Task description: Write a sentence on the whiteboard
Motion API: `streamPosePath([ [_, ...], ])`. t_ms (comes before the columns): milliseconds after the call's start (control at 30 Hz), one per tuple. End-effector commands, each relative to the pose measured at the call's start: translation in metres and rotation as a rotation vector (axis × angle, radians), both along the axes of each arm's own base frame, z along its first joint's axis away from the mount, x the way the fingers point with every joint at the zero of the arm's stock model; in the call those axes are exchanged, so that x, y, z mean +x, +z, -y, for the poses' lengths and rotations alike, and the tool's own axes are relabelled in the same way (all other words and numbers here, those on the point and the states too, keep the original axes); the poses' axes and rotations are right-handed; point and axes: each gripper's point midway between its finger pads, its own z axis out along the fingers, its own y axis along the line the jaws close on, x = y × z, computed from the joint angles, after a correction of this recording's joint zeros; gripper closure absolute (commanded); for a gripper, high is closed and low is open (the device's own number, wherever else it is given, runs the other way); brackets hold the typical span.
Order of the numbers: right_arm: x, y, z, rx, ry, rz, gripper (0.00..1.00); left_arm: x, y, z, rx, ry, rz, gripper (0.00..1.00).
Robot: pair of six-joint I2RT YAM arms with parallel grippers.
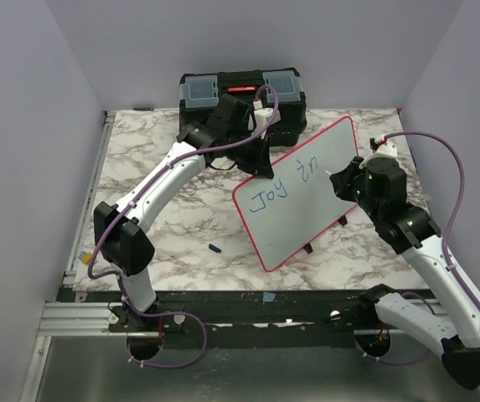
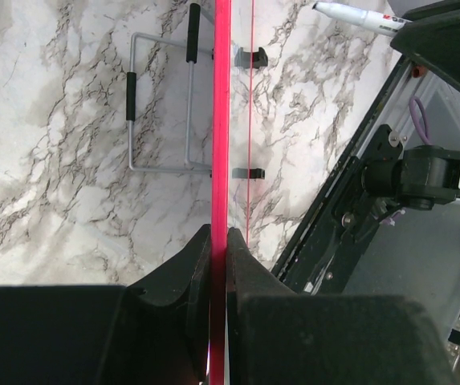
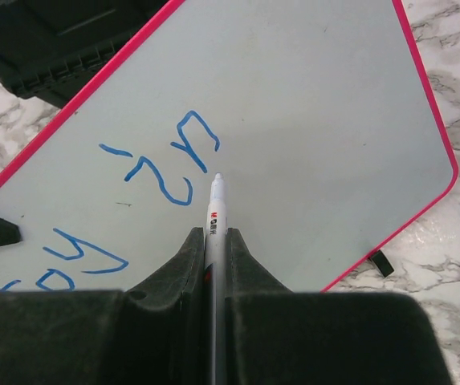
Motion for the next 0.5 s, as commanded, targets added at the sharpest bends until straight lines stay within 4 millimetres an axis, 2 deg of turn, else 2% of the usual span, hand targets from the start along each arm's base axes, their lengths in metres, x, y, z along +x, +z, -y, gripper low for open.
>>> streamPosePath([
  [0,-0.014,0.004,0.002,0.019,0.011,-0.014,0.99,-0.01,0.006,-0.001,-0.009,-0.016,0.042,1.0],
  [267,-0.029,-0.004,-0.012,0.066,0.11,-0.028,0.99,-0.014,0.001,-0.004,-0.02,0.012,0.034,1.0],
  [467,-0.045,-0.003,-0.046,0.15,0.309,-0.021,0.99,-0.014,-0.007,-0.007,-0.01,0.031,0.026,1.0],
])
